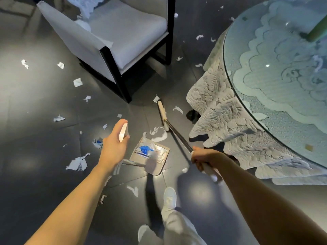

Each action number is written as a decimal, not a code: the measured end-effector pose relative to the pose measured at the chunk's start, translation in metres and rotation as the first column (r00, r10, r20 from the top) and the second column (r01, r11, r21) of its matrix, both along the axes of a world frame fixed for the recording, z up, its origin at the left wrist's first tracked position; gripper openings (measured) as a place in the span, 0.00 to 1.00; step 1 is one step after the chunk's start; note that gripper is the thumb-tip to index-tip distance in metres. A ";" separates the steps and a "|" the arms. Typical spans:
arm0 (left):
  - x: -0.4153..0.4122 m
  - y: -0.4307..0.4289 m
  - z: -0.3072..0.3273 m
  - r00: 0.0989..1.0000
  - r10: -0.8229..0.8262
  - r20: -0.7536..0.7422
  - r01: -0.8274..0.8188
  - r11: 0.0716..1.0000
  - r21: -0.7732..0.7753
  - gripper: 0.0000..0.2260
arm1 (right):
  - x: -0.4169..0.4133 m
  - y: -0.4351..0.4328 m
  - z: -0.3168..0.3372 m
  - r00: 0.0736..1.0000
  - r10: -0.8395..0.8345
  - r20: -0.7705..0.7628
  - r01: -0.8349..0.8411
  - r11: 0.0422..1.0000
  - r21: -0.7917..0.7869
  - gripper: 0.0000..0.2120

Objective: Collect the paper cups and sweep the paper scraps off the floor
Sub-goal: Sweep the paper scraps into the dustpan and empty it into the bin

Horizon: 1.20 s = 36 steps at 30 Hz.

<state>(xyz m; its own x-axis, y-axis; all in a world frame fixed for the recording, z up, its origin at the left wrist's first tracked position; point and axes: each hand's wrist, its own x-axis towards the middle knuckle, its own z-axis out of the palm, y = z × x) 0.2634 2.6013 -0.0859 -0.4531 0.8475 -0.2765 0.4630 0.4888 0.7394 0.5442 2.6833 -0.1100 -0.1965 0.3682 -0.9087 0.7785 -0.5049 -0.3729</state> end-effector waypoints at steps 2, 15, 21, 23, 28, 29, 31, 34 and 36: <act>-0.007 0.009 -0.002 1.000 0.000 0.002 0.000 1.000 0.010 0.22 | -0.002 0.000 -0.005 0.994 0.086 0.061 -0.087 0.996 0.002 0.05; -0.029 -0.025 -0.002 0.991 -0.128 0.030 0.126 0.990 0.055 0.20 | -0.001 -0.125 0.027 0.934 0.335 0.123 -0.324 0.941 -0.101 0.23; -0.049 -0.117 0.007 0.977 -0.207 0.041 0.203 0.975 0.088 0.21 | 0.003 -0.238 0.047 0.996 -0.066 0.053 0.071 0.992 -0.101 0.32; -0.059 -0.145 0.011 0.969 -0.243 0.034 0.239 0.965 0.104 0.22 | 0.000 -0.271 0.051 0.989 -0.129 0.069 0.135 0.987 -0.091 0.35; -0.076 -0.202 0.022 0.965 -0.260 0.022 0.254 0.956 0.148 0.21 | -0.008 -0.344 0.062 0.955 -0.294 0.040 0.296 0.951 -0.087 0.36; -0.078 -0.212 0.024 0.966 -0.258 0.018 0.252 0.955 0.158 0.21 | -0.009 -0.355 0.064 0.951 -0.307 0.042 0.309 0.947 -0.081 0.36; -0.084 -0.233 0.023 0.966 -0.257 0.015 0.251 0.951 0.181 0.21 | -0.011 -0.376 0.068 0.949 -0.311 0.050 0.314 0.947 -0.068 0.37; -0.093 -0.267 0.020 0.969 -0.245 -0.005 0.240 0.944 0.226 0.21 | -0.014 -0.408 0.074 0.952 -0.302 0.052 0.304 0.952 -0.044 0.39; -0.098 -0.292 0.018 0.968 -0.249 -0.035 0.250 0.934 0.254 0.22 | -0.018 -0.431 0.078 0.955 -0.294 0.036 0.296 0.955 -0.035 0.39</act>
<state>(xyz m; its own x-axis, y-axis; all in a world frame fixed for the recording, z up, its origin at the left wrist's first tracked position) 0.1649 2.3088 -0.0680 -0.2186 0.9751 -0.0361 0.5476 0.1532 0.8226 0.5259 2.2526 -0.0319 -0.0570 0.3698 -0.9274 0.6032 -0.7274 -0.3272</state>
